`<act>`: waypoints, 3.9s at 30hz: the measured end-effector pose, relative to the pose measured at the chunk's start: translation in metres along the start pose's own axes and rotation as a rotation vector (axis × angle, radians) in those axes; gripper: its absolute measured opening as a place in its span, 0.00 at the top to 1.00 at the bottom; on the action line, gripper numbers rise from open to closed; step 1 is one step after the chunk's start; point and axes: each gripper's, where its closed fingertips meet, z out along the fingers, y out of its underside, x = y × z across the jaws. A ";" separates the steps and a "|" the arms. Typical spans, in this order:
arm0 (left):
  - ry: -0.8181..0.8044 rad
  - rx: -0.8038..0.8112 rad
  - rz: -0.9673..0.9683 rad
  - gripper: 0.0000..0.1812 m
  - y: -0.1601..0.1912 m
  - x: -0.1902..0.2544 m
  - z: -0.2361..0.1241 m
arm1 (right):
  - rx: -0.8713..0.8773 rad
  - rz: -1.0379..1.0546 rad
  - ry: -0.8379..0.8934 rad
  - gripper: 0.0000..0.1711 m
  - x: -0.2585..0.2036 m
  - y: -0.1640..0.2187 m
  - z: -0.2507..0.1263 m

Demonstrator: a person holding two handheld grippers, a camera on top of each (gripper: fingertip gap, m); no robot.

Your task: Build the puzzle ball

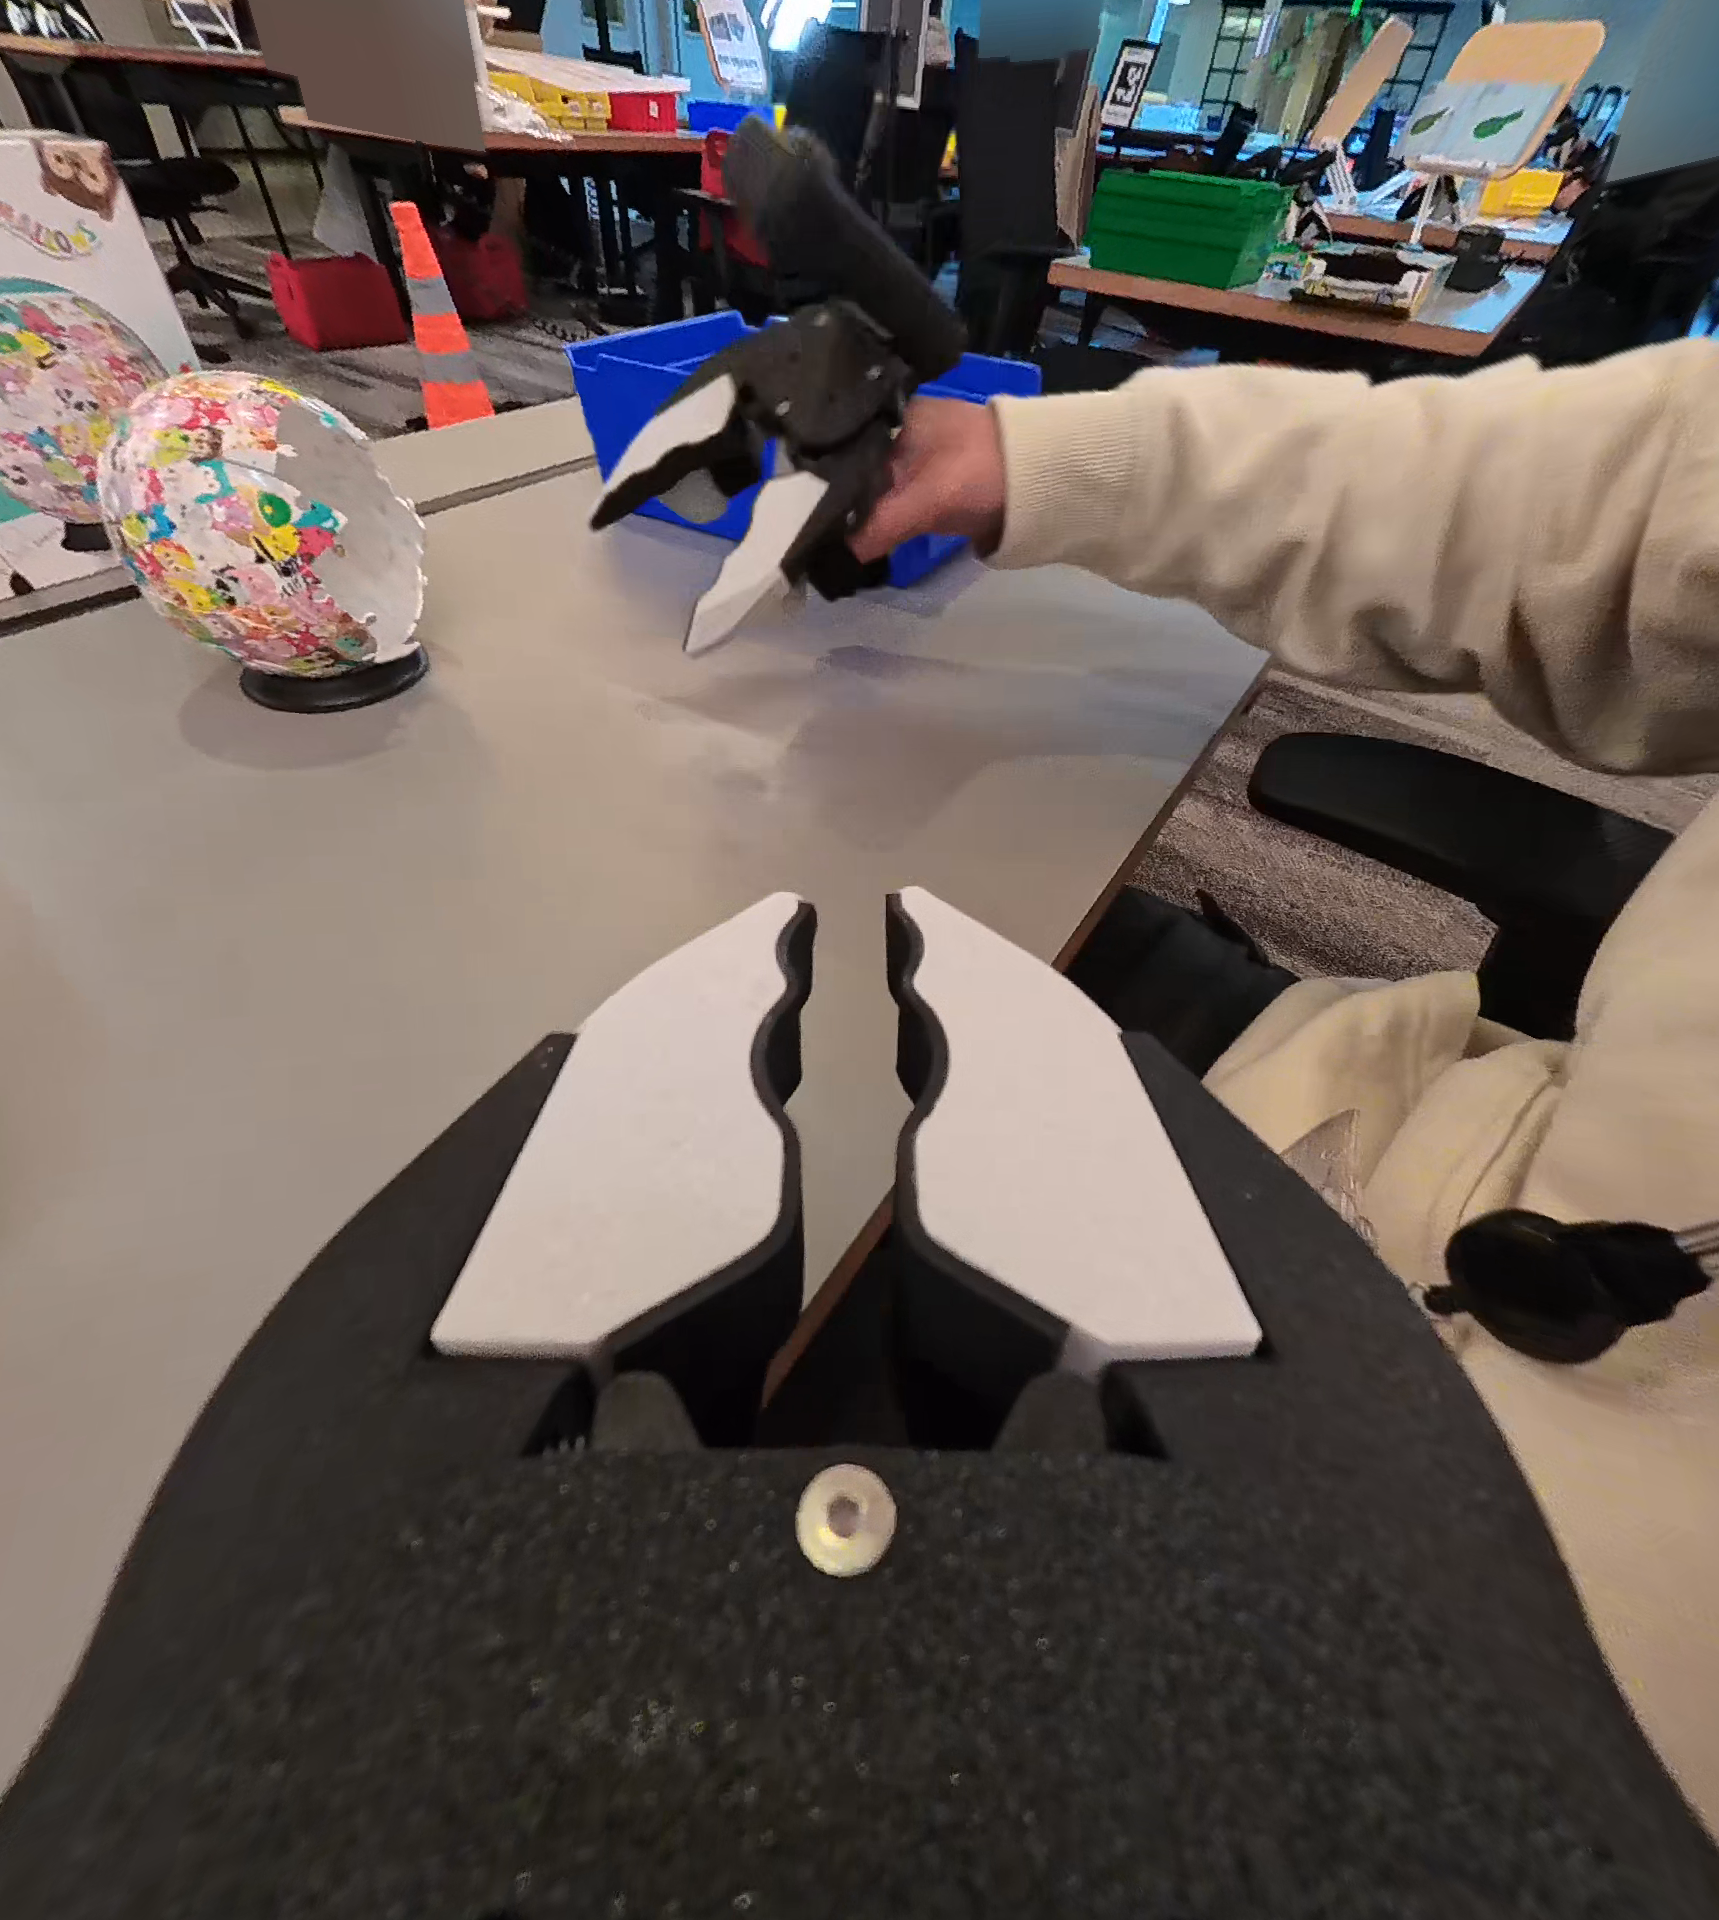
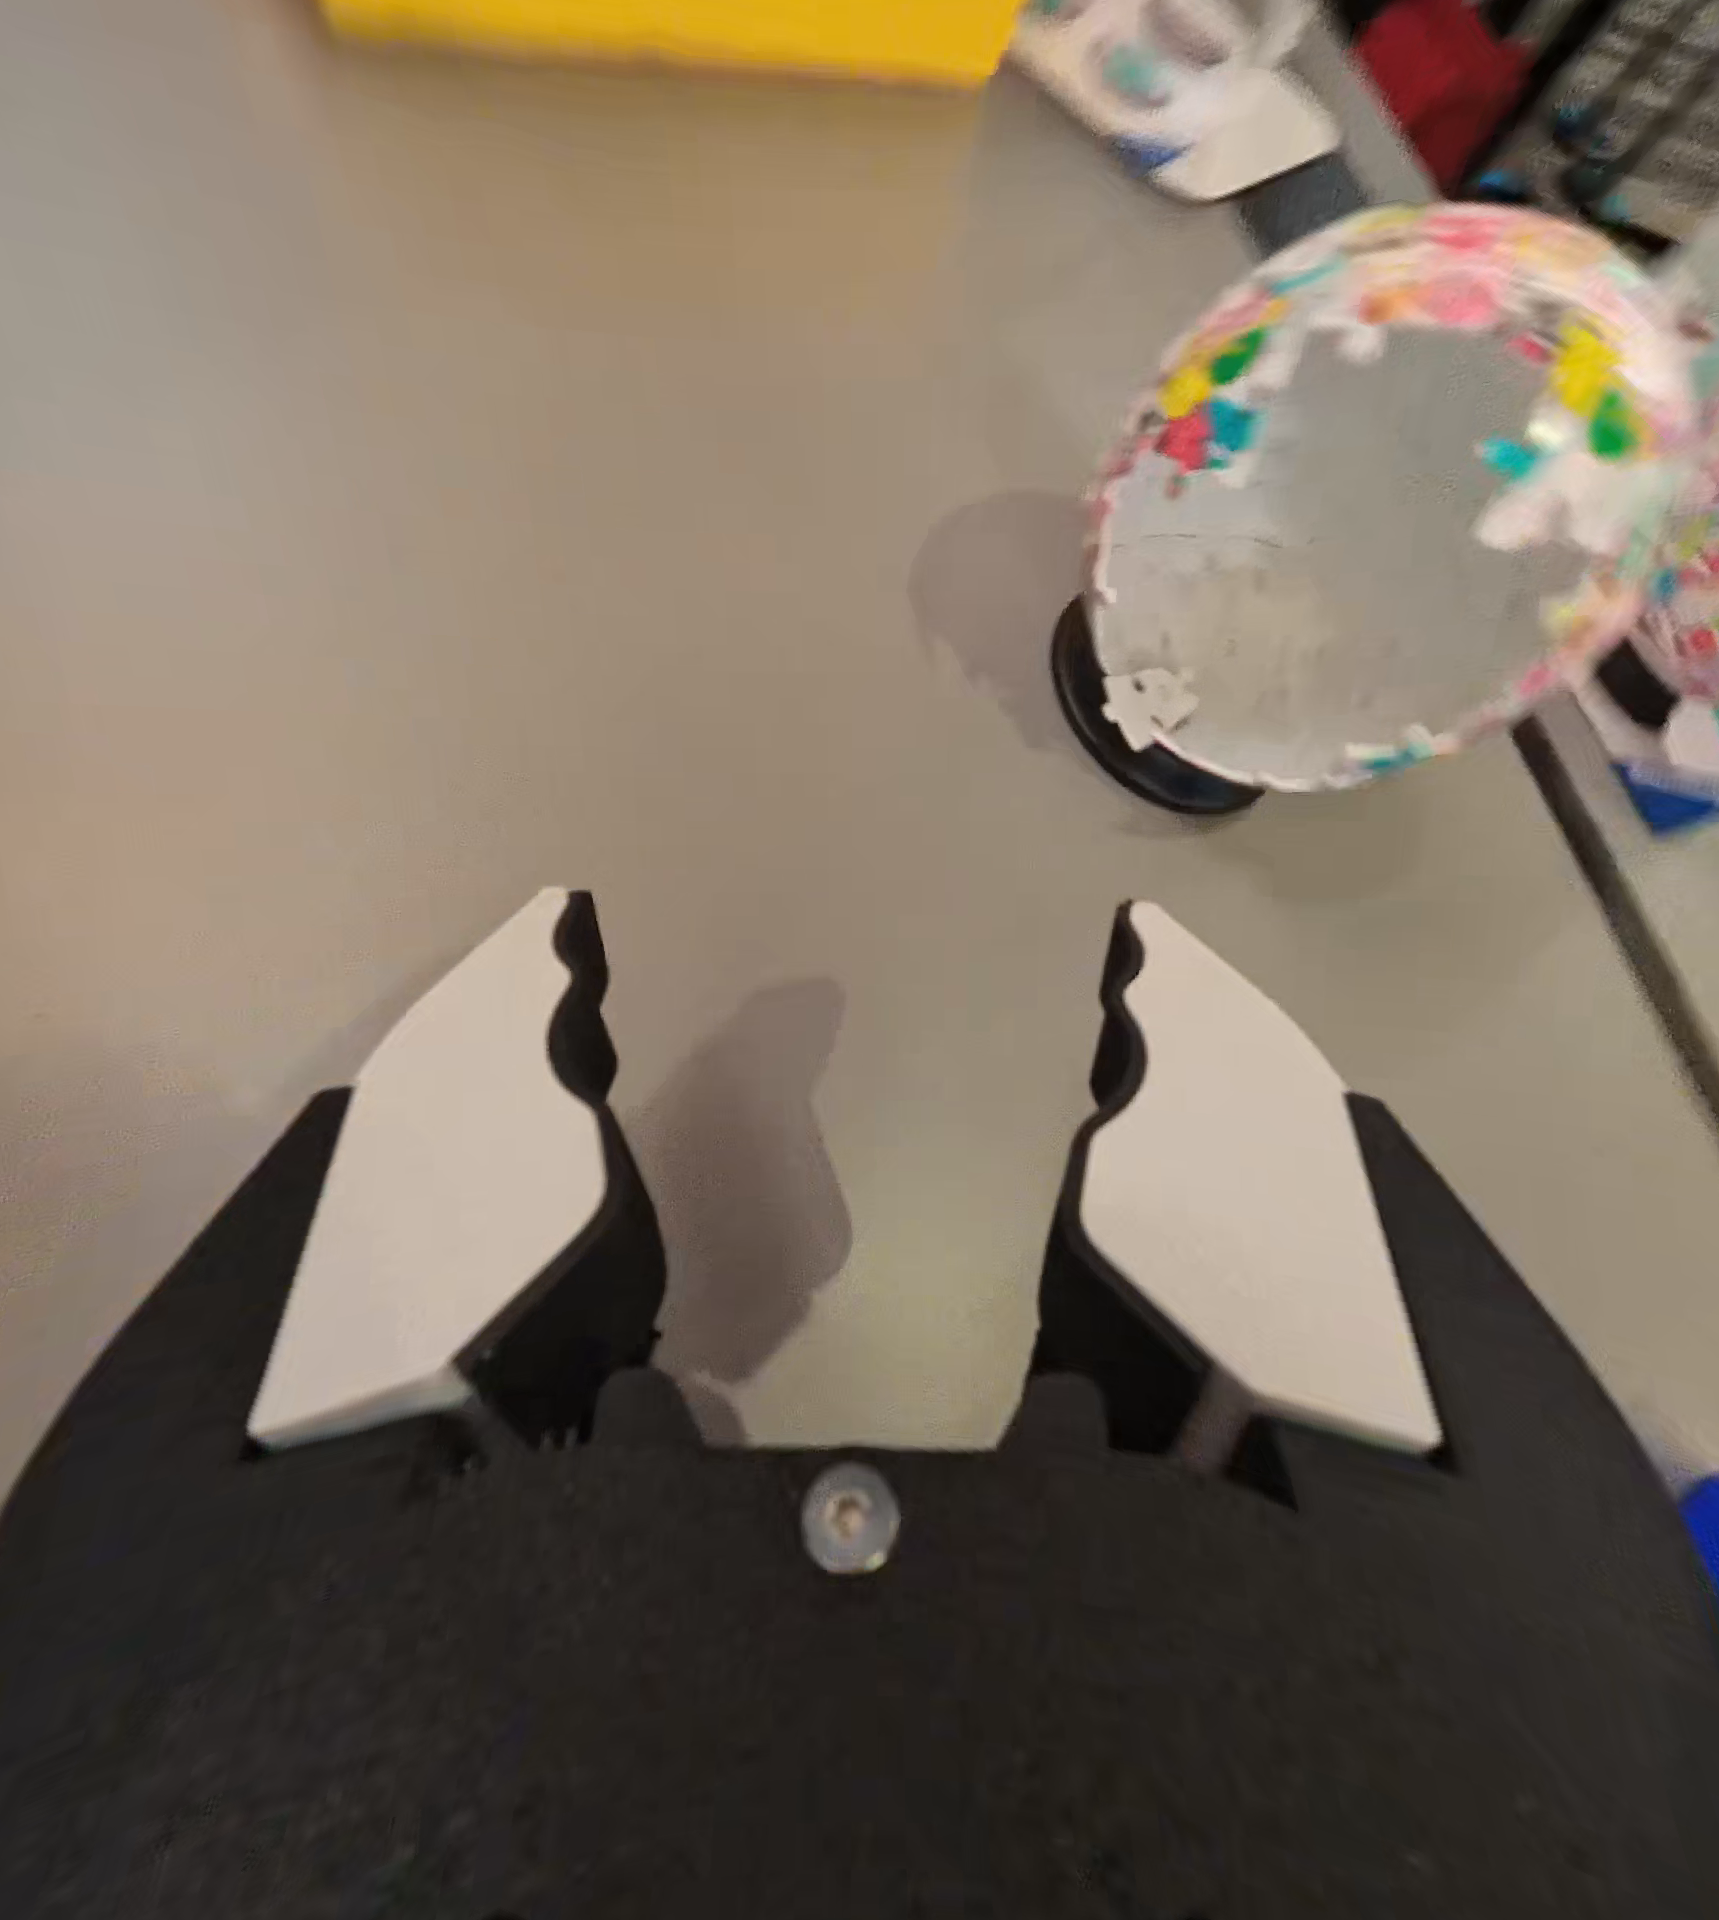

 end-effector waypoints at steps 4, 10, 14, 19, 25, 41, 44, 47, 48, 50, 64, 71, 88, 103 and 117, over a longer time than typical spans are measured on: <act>-0.027 0.004 0.028 0.93 -0.001 -0.002 -0.007 | -0.080 -0.279 -0.103 0.56 0.008 -0.011 0.036; -0.047 -0.017 0.068 0.93 0.000 -0.010 -0.001 | -0.239 -0.293 -0.167 0.42 0.044 -0.009 0.089; -0.040 -0.022 0.070 0.93 0.000 -0.013 0.002 | -0.233 -0.271 -0.207 0.36 0.045 -0.012 0.101; -0.028 -0.007 0.064 0.93 -0.003 -0.016 0.003 | -0.306 -0.255 -0.239 0.31 0.038 -0.006 0.108; -0.005 -0.001 0.030 0.93 -0.002 -0.014 0.002 | -0.356 -0.221 -0.267 0.30 0.042 -0.002 0.113; -0.003 0.037 0.016 0.93 -0.011 -0.014 -0.010 | -0.438 -0.159 -0.309 0.28 0.041 0.007 0.119; -0.006 0.039 0.019 0.93 -0.012 -0.013 -0.010 | -0.457 -0.145 -0.320 0.26 0.040 0.009 0.119; -0.005 0.043 0.020 0.93 -0.014 -0.013 -0.011 | -0.474 -0.138 -0.335 0.26 0.040 0.011 0.119; -0.006 0.044 0.022 0.93 -0.014 -0.012 -0.011 | -0.479 -0.138 -0.341 0.26 0.040 0.012 0.119; -0.007 0.045 0.023 0.93 -0.015 -0.012 -0.011 | -0.493 -0.138 -0.354 0.26 0.039 0.013 0.118; -0.008 0.049 0.026 0.93 -0.016 -0.013 -0.012 | -0.533 -0.159 -0.399 0.26 0.037 0.015 0.118; -0.008 0.049 0.029 0.93 -0.016 -0.011 -0.012 | -0.557 -0.166 -0.410 0.23 0.035 0.016 0.119; -0.011 0.053 0.031 0.93 -0.017 -0.011 -0.012 | -0.540 -0.315 -0.397 0.30 0.043 0.006 0.106; -0.014 0.034 0.047 0.93 -0.016 -0.008 -0.001 | -0.381 -0.302 -0.365 0.38 0.047 0.004 0.112; -0.010 0.031 0.072 0.93 -0.015 -0.007 0.001 | -0.400 -0.189 -0.435 0.33 0.038 0.007 0.122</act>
